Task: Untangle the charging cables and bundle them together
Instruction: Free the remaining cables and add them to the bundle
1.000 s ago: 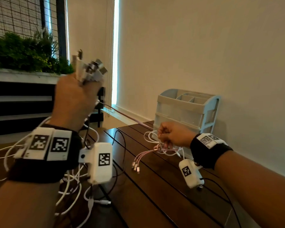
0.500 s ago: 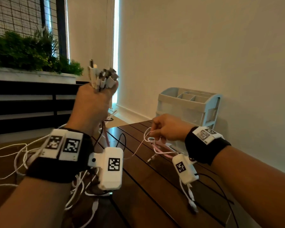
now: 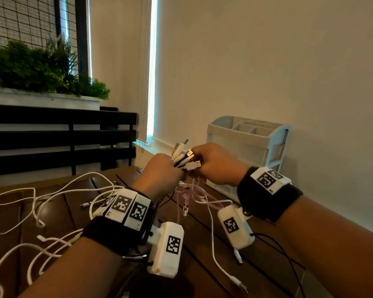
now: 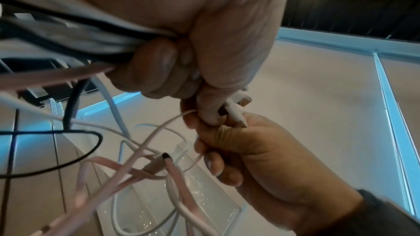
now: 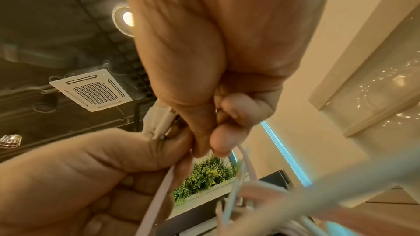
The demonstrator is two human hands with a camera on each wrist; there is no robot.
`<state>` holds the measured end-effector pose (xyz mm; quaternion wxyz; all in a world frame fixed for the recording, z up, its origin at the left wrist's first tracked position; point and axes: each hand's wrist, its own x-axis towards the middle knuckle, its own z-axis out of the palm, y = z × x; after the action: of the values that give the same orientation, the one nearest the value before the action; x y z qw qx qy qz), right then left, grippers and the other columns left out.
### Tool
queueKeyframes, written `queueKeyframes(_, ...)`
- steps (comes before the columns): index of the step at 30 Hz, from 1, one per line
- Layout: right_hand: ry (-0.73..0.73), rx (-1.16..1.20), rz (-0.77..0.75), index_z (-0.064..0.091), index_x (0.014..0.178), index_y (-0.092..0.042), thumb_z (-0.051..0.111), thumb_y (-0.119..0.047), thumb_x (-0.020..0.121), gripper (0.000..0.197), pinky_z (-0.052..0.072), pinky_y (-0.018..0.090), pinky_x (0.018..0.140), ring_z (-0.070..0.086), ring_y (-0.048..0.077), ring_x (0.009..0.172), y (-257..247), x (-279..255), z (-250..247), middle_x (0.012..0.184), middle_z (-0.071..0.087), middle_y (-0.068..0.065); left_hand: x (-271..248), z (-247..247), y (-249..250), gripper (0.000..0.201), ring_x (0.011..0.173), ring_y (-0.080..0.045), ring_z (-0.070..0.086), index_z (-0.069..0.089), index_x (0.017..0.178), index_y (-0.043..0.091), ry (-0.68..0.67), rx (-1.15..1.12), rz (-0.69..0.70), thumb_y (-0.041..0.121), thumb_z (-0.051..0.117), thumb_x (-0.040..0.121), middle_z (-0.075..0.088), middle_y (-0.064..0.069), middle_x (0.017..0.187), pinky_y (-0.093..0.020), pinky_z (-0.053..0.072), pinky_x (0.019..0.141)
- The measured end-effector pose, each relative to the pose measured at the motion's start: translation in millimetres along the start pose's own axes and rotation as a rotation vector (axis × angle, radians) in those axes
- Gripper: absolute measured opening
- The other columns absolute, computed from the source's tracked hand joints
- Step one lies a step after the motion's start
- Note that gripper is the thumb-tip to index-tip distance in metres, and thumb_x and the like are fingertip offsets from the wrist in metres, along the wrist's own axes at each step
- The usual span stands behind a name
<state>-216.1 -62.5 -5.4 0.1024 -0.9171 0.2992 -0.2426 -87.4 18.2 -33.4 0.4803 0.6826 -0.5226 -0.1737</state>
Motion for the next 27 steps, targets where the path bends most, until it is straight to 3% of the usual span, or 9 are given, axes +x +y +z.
queueKeyframes(5,-0.102,-0.054,0.123,0.066,0.089,-0.014,0.068,-0.013,0.084,0.005,0.055,0.038,0.075,0.065,0.021,0.074,29.1,-3.9,0.3,0.084,0.069,0.006,-0.4,-15.0,4.7,0.011,0.062,-0.016,0.052,0.065,0.084,0.012,0.058,-0.003,0.029,0.021,0.07,0.085,0.058,-0.002,0.07,-0.026,0.035,0.05)
queueKeyframes(8,-0.107,0.038,0.286,0.063,0.083,-0.014,0.064,-0.004,0.085,0.01,0.053,0.031,0.064,0.062,0.017,0.063,58.0,-10.4,-1.7,0.075,0.066,0.005,5.4,-37.7,4.4,0.013,0.064,-0.022,0.056,0.068,0.077,0.013,0.128,-0.151,0.027,0.023,0.075,0.082,0.063,-0.006,0.07,-0.028,0.043,0.059)
queueKeyframes(12,-0.035,0.058,0.335,0.062,0.082,-0.011,0.066,-0.001,0.083,0.011,0.056,0.037,0.073,0.064,0.02,0.071,76.9,-9.6,-2.2,0.083,0.069,0.011,4.4,-57.5,5.5,0.016,0.07,-0.029,0.063,0.07,0.081,0.011,0.196,-0.182,0.026,0.025,0.077,0.079,0.069,-0.013,0.08,-0.04,0.05,0.062)
queueKeyframes(16,-0.032,-0.086,0.305,0.064,0.085,-0.014,0.068,-0.01,0.084,0.006,0.053,0.034,0.079,0.063,0.017,0.081,82.1,-2.9,-1.9,0.09,0.068,0.003,-1.1,-72.8,12.3,0.02,0.062,-0.016,0.054,0.061,0.07,0.018,0.292,-0.172,0.064,0.026,0.071,0.085,0.058,-0.001,0.068,-0.026,0.037,0.051)
queueKeyframes(19,0.107,0.061,0.331,0.06,0.079,-0.015,0.063,-0.003,0.086,0.014,0.055,0.04,0.076,0.064,0.023,0.075,83.8,4.2,-4.7,0.081,0.066,0.005,-0.7,-80.2,10.2,0.024,0.057,-0.014,0.049,0.057,0.067,0.019,0.351,-0.161,0.064,0.027,0.07,0.086,0.055,-0.001,0.066,-0.026,0.035,0.05)
queueKeyframes(22,0.273,0.139,0.296,0.057,0.079,-0.015,0.06,-0.002,0.087,0.015,0.053,0.042,0.074,0.061,0.027,0.075,83.6,10.5,-7.5,0.078,0.063,0.006,3.3,-85.0,3.9,0.02,0.058,-0.016,0.049,0.061,0.079,0.012,0.406,-0.147,0.028,0.029,0.069,0.086,0.056,-0.004,0.069,-0.026,0.034,0.049)
queueKeyframes(25,0.127,-0.181,0.284,0.06,0.084,-0.017,0.061,-0.009,0.085,0.008,0.045,0.03,0.076,0.059,0.019,0.085,79.2,7.3,-12.1,0.088,0.063,0.0,5.3,-90.6,-1.5,0.018,0.059,-0.014,0.048,0.06,0.09,0.012,0.455,-0.151,0.002,0.028,0.068,0.088,0.055,-0.002,0.072,-0.027,0.033,0.049)
queueKeyframes(27,0.005,-0.323,0.344,0.062,0.082,-0.017,0.065,-0.015,0.082,0.004,0.045,0.03,0.076,0.059,0.02,0.087,76.2,3.7,-12.1,0.089,0.063,0.002,5.8,-92.7,-3.1,0.017,0.061,-0.012,0.048,0.06,0.094,0.013,0.474,-0.152,-0.005,0.027,0.067,0.088,0.053,0.0,0.072,-0.028,0.033,0.049)
